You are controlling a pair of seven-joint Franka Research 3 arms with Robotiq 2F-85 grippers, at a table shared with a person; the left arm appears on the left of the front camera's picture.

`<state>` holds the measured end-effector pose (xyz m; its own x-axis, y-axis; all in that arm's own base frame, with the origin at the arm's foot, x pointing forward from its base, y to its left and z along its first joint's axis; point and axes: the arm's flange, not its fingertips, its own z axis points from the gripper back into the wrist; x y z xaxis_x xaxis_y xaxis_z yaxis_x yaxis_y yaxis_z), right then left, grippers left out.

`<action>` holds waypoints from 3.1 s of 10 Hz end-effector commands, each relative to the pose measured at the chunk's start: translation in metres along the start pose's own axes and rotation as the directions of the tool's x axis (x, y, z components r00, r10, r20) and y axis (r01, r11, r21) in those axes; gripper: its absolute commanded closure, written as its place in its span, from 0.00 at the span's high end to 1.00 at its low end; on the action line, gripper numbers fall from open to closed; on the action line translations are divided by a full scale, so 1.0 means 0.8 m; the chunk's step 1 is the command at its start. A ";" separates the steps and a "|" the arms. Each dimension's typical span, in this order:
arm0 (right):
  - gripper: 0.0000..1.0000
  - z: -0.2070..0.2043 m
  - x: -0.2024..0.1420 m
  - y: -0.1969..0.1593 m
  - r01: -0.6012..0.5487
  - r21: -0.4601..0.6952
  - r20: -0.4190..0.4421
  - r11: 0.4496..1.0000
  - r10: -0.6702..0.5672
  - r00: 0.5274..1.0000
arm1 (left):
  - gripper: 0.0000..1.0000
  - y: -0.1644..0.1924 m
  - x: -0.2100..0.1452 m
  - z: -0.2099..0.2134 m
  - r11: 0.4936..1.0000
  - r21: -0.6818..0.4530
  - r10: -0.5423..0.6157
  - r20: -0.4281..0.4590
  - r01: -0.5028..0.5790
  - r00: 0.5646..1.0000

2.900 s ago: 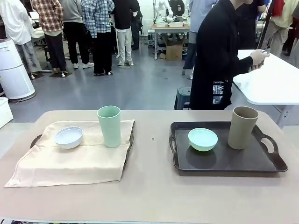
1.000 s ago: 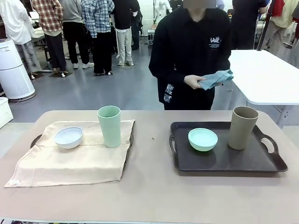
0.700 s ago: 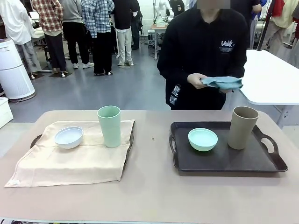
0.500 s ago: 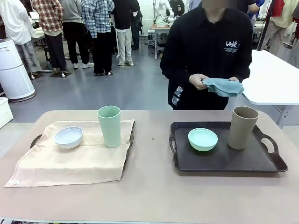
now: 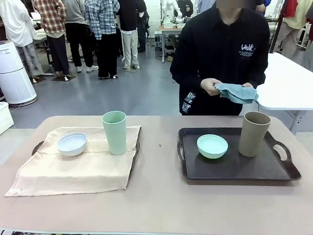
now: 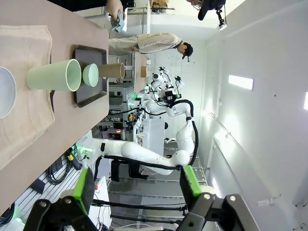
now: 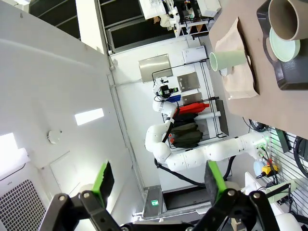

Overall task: Set up a tray with a mat and arrange the tableware.
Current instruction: Pick up the Picnic Bowl and Reusable plastic cup from the Handle tray in front of the human's position and hold them in the air.

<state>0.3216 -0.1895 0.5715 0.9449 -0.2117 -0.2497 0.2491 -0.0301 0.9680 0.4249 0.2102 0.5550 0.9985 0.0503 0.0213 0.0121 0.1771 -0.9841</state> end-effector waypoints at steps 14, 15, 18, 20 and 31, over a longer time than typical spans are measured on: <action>1.00 -0.014 0.004 0.025 -0.322 -0.206 -0.313 0.924 0.250 0.916 | 0.94 -0.065 0.010 -0.078 0.922 0.352 -0.117 -0.146 0.162 0.982; 1.00 -0.018 0.017 0.022 -0.410 -0.156 -0.479 0.899 0.294 0.827 | 0.94 -0.095 0.009 -0.115 0.861 0.463 -0.131 -0.198 0.210 0.972; 1.00 -0.012 0.066 0.000 -0.245 0.111 -0.586 0.963 0.263 0.767 | 0.94 -0.185 0.008 -0.263 0.735 0.589 -0.175 -0.313 0.335 0.933; 1.00 -0.093 0.028 0.000 -0.413 -0.118 -0.514 0.903 0.300 0.803 | 0.94 -0.156 0.001 -0.179 0.815 0.503 -0.144 -0.306 0.288 0.941; 1.00 -0.054 0.056 0.040 -0.867 0.186 -0.315 0.462 0.864 0.393 | 0.94 -0.228 0.012 -0.376 0.636 0.593 -0.281 -0.418 0.494 0.864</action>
<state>0.3810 -0.1724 0.5814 0.6143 0.1739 0.7697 -0.7835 0.0180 0.6212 0.4570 -0.1542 0.6727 0.8673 -0.4481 0.2167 0.4939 0.7212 -0.4857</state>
